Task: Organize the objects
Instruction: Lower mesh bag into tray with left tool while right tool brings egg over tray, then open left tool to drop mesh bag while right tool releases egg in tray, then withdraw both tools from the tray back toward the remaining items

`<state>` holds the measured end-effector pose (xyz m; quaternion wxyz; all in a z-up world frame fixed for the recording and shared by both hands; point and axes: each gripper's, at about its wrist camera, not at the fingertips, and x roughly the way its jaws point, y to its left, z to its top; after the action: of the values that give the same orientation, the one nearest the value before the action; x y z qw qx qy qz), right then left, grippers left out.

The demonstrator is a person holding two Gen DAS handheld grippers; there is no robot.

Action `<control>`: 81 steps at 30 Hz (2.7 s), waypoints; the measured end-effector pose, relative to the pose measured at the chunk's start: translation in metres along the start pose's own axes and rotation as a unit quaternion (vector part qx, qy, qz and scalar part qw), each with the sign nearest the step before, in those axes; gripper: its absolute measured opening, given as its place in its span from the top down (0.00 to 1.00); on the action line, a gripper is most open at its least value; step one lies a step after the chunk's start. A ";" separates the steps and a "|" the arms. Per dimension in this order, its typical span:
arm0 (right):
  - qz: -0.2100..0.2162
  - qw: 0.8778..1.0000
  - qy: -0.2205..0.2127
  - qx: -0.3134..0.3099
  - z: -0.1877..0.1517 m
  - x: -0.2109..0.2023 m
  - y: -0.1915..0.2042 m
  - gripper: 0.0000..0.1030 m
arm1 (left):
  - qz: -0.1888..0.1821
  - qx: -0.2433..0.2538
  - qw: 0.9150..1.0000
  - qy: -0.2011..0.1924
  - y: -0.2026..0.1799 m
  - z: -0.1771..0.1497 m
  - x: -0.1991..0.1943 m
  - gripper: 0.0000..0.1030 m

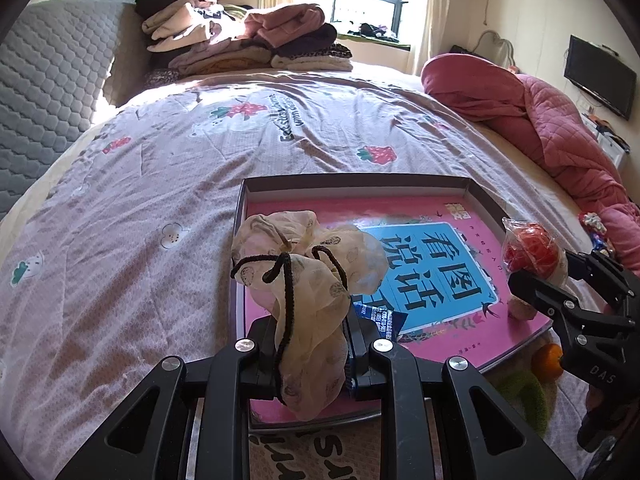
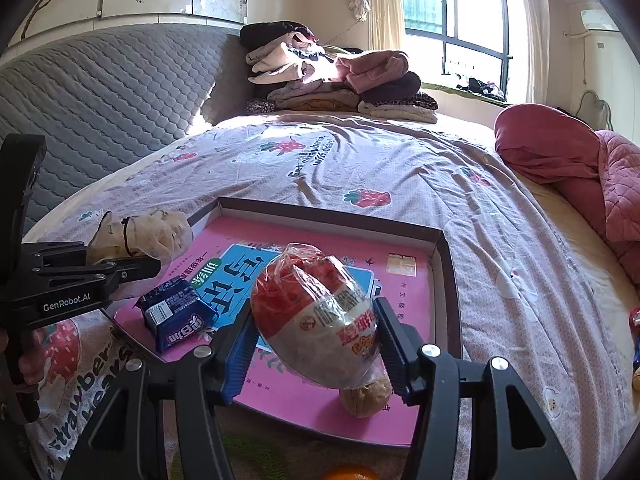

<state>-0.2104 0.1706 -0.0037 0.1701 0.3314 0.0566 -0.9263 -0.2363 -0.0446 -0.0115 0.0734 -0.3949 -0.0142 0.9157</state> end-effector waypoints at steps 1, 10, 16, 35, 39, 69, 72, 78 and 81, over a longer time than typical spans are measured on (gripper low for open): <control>0.000 1.000 0.003 -0.001 -0.001 0.002 0.000 0.45 | 0.002 0.000 1.000 0.002 0.000 -0.001 0.002 0.77; -0.008 1.000 0.025 -0.013 -0.008 0.015 0.005 0.45 | -0.003 0.009 1.000 0.016 -0.003 -0.007 0.011 0.76; -0.013 0.999 0.025 -0.024 -0.010 0.017 0.009 0.45 | -0.008 0.015 1.000 0.022 -0.008 -0.010 0.014 0.76; -0.002 0.997 0.065 -0.046 -0.019 0.033 0.022 0.45 | -0.015 0.028 0.999 0.026 -0.016 -0.012 0.012 0.70; -0.002 0.997 0.066 -0.042 -0.019 0.033 0.022 0.45 | -0.027 0.026 0.999 0.030 -0.019 -0.013 0.013 0.55; -0.006 0.999 0.034 -0.009 -0.006 0.010 0.011 0.34 | -0.016 0.035 0.999 -0.018 -0.022 -0.004 -0.017 0.28; -0.006 1.000 0.030 -0.007 -0.004 0.007 0.010 0.34 | -0.018 0.030 0.999 -0.018 -0.022 -0.002 -0.019 0.28; -0.006 1.000 0.026 -0.003 -0.001 0.003 0.008 0.34 | -0.015 0.026 0.999 -0.017 -0.022 -0.001 -0.025 0.28; -0.005 1.000 0.022 -0.001 0.000 0.000 0.008 0.33 | -0.012 0.026 0.999 -0.022 -0.023 -0.001 -0.031 0.28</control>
<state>-0.2074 0.1634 -0.0032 0.1642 0.3516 0.0633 -0.9195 -0.2115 -0.0262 0.0119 0.0944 -0.3723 0.0037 0.9233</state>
